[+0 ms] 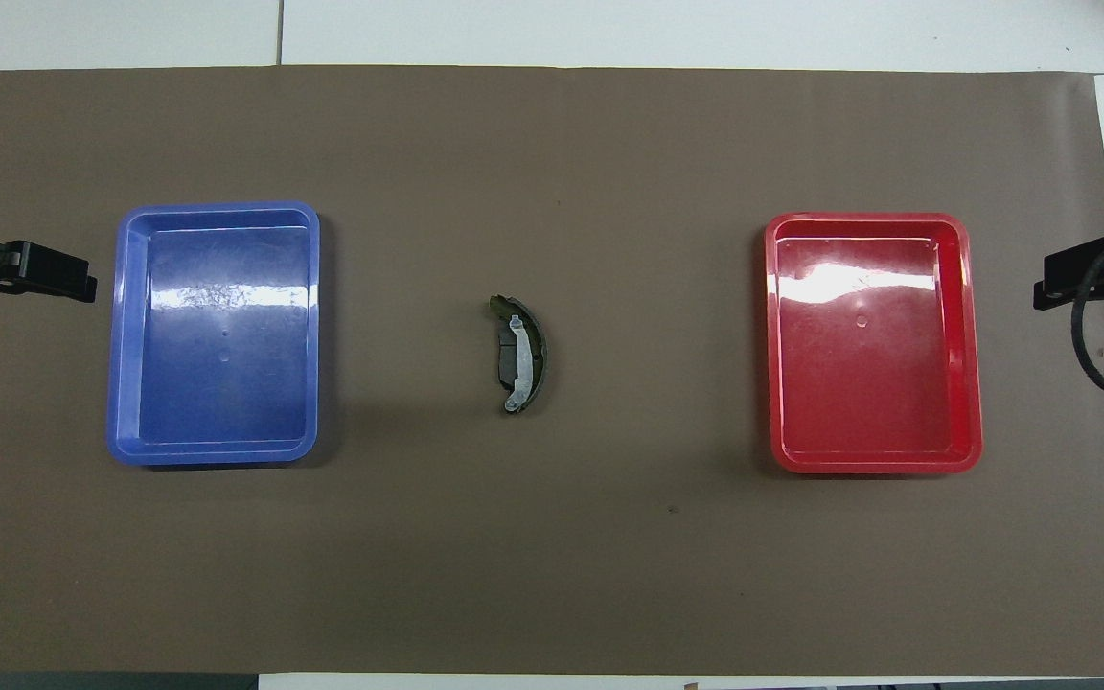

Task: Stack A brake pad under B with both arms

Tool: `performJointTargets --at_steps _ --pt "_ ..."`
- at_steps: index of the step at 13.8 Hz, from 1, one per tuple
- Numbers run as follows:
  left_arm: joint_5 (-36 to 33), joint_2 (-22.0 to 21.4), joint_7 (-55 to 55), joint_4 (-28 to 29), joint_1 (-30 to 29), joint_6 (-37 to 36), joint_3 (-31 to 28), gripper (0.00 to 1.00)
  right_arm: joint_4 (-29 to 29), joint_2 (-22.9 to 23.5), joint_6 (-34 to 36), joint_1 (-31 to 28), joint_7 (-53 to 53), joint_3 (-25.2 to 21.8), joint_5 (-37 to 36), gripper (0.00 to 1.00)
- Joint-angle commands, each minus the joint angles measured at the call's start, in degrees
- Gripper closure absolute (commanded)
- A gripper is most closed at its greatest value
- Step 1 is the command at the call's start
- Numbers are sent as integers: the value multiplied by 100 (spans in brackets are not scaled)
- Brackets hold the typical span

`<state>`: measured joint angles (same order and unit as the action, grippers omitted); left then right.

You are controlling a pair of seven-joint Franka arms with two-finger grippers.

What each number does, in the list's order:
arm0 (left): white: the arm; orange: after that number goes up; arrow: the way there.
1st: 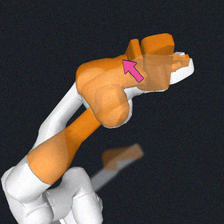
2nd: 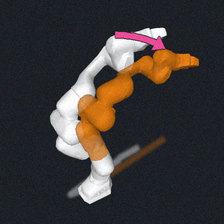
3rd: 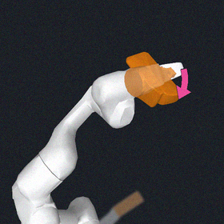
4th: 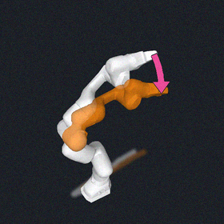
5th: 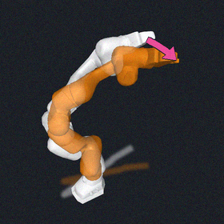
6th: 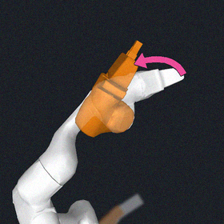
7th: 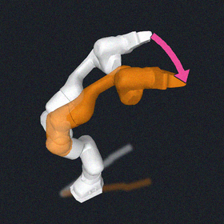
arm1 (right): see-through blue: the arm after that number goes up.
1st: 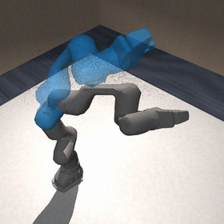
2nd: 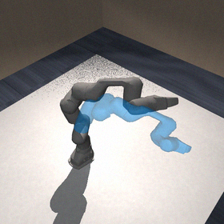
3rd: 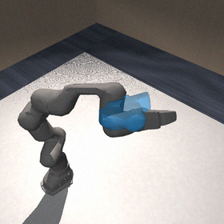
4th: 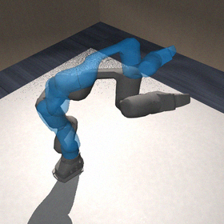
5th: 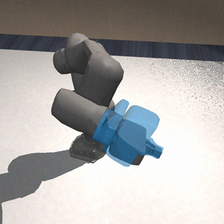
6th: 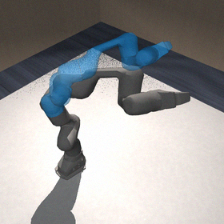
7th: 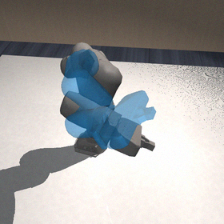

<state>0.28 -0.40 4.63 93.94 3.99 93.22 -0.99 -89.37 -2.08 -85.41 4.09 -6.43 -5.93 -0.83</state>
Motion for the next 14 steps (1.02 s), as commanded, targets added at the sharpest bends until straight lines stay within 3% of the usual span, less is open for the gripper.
performJointTargets --at_steps 1,5,14 --pt "-10 -109 38 124 -48 30 11 0 77 67 -46 -57 256 -5 -5 0" --pt "-10 -109 38 124 -48 30 11 0 165 76 270 -40 318 -5 -41 0" --pt "-10 -109 38 124 -48 30 11 0 121 67 191 -49 309 -5 -190 0"
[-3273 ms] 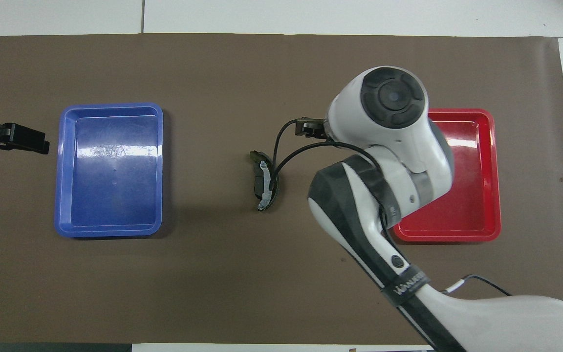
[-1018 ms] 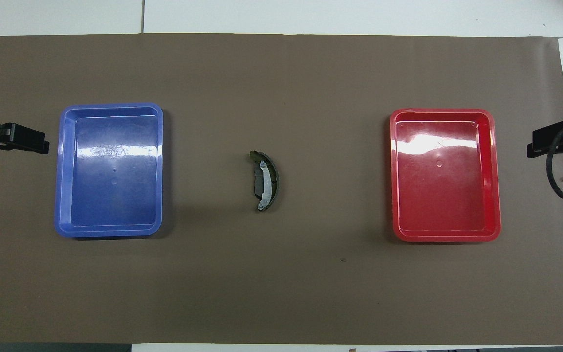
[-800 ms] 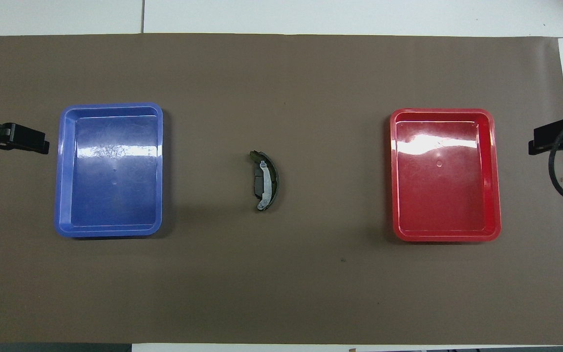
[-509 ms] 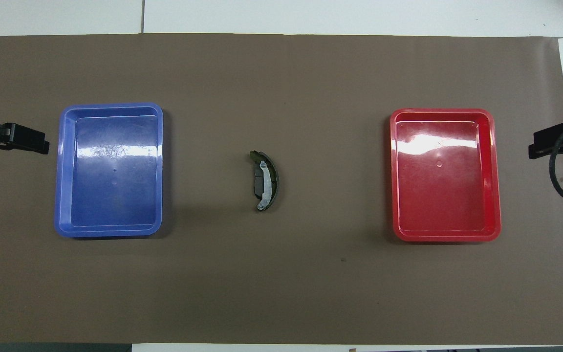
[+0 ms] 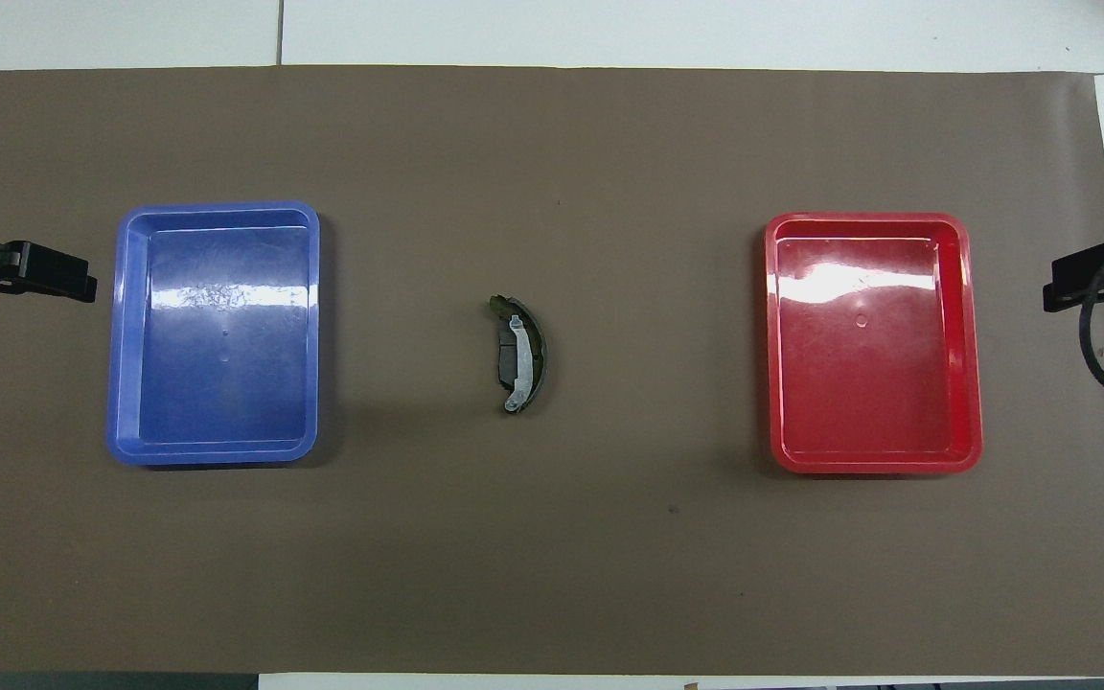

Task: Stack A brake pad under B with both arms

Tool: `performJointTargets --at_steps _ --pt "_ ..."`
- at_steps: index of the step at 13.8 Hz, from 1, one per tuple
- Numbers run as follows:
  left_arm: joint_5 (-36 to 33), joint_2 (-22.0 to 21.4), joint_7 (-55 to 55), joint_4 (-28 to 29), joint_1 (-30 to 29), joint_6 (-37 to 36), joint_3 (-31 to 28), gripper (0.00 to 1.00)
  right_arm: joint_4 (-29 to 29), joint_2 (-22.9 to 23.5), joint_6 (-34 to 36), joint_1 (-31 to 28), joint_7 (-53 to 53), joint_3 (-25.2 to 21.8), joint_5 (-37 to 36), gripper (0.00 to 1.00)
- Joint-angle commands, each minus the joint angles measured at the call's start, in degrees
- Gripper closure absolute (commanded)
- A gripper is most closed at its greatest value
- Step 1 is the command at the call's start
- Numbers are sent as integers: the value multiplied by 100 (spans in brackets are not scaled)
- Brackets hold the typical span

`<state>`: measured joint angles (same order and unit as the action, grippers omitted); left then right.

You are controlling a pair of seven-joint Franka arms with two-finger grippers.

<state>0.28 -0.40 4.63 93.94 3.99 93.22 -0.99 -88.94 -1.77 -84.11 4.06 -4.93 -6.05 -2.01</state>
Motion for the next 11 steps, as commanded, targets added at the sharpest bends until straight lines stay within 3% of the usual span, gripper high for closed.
performJointTargets --at_steps 1,11 --pt "-10 -109 38 124 -48 30 11 0 78 37 70 -54 159 7 -71 0" --pt "-10 -109 38 124 -48 30 11 0 34 28 -115 -54 159 7 -71 0"
